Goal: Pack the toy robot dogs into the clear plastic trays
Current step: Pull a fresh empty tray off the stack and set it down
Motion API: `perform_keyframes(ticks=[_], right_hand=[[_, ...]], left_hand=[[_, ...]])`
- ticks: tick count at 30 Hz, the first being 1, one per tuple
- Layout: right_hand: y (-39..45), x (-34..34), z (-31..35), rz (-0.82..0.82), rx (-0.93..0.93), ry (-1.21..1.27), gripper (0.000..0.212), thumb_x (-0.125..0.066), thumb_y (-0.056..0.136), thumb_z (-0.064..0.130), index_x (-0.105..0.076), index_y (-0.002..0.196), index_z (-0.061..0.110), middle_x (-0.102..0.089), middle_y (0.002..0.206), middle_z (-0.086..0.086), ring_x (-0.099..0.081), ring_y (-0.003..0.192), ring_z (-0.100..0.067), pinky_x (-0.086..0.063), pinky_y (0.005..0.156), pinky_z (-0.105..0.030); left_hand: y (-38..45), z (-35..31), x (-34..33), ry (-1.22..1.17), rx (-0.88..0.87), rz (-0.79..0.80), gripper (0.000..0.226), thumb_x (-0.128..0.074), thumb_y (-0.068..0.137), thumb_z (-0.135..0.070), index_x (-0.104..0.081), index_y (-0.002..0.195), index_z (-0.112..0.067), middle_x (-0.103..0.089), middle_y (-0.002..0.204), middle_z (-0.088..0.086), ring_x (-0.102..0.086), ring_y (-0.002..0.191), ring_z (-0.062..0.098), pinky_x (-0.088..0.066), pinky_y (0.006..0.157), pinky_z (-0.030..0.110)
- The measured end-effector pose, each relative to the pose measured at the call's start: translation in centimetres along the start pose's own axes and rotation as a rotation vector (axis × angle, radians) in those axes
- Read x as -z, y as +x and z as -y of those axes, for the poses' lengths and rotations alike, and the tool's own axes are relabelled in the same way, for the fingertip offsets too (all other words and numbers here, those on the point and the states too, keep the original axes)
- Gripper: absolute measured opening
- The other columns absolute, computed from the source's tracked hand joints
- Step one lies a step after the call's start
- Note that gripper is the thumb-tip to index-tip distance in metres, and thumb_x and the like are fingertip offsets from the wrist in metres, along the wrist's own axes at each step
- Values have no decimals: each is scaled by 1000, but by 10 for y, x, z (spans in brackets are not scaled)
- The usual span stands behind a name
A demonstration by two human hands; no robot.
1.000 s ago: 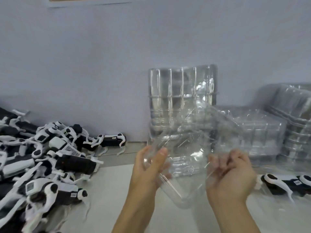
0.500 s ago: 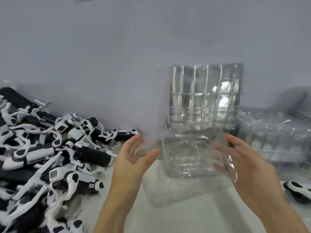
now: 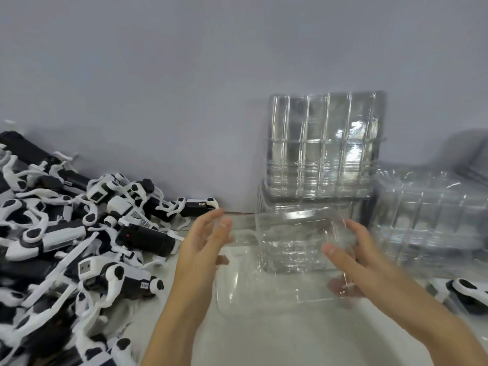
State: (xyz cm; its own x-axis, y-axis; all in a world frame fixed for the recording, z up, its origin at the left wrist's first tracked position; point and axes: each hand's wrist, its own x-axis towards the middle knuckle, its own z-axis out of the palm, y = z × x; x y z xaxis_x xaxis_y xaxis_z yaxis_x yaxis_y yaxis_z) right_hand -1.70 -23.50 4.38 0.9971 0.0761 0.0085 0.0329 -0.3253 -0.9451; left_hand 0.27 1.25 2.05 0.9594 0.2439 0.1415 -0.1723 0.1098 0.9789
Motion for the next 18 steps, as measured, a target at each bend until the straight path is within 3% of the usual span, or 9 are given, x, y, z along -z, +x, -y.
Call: perform_keyframes(ticks=[3, 5, 7, 10, 12, 16, 18], right_hand=[[-5, 5, 5, 75, -126, -68, 65, -58, 61, 81, -15, 110, 79, -67, 97, -5, -76, 75, -15, -59, 68, -24], [-5, 8, 4, 109, -165, -93, 61, -59, 58, 83, -19, 103, 78, -69, 84, 0, -75, 72, -14, -61, 70, -29], [-5, 8, 2, 128, -209, -107, 71, -63, 54, 82, -23, 113, 73, -69, 76, 3, -75, 70, -17, -63, 73, -35], [-6, 5, 3, 163, -290, -74, 100, -69, 45, 75, -25, 133, 63, -67, 93, -14, -74, 68, -22, -63, 73, -40], [-9, 6, 6, 185, -322, -56, 106, -71, 45, 72, -22, 138, 63, -64, 102, -17, -75, 69, -23, -63, 71, -39], [-14, 17, 9, 187, -378, -44, 104, -76, 51, 72, -31, 144, 60, -64, 104, -17, -75, 77, -29, -63, 70, -39], [-16, 21, 11, 183, -432, -62, 105, -79, 48, 71, -39, 143, 55, -64, 100, -20, -75, 74, -32, -63, 66, -40]], left_hand=[[1, 5, 2, 39, 77, -30, 50, -69, 69, -58, -71, 110, -30, -72, 112, -8, -71, 94, 15, -51, 72, 33], [3, 8, 4, 70, 99, -44, 51, -71, 64, -61, -71, 106, -30, -72, 108, -10, -72, 90, 15, -51, 68, 31], [3, 10, 4, 90, 137, -38, 54, -71, 62, -63, -71, 104, -30, -72, 106, -10, -72, 89, 15, -55, 70, 30], [3, 13, 0, 153, 172, -65, 60, -65, 59, -74, -69, 102, -33, -67, 108, -14, -64, 102, 5, -51, 90, 32], [6, 12, -3, 170, 138, -130, 59, -58, 67, -76, -67, 105, -32, -66, 109, -16, -59, 107, 2, -47, 95, 33], [17, 9, 1, 96, 63, -327, 23, -55, 98, -47, -66, 98, -28, -64, 102, -10, -60, 102, 13, -48, 97, 39], [23, 12, 8, 132, 87, -394, 10, -54, 100, -35, -63, 103, -31, -60, 116, -6, -59, 109, 16, -48, 102, 45]])
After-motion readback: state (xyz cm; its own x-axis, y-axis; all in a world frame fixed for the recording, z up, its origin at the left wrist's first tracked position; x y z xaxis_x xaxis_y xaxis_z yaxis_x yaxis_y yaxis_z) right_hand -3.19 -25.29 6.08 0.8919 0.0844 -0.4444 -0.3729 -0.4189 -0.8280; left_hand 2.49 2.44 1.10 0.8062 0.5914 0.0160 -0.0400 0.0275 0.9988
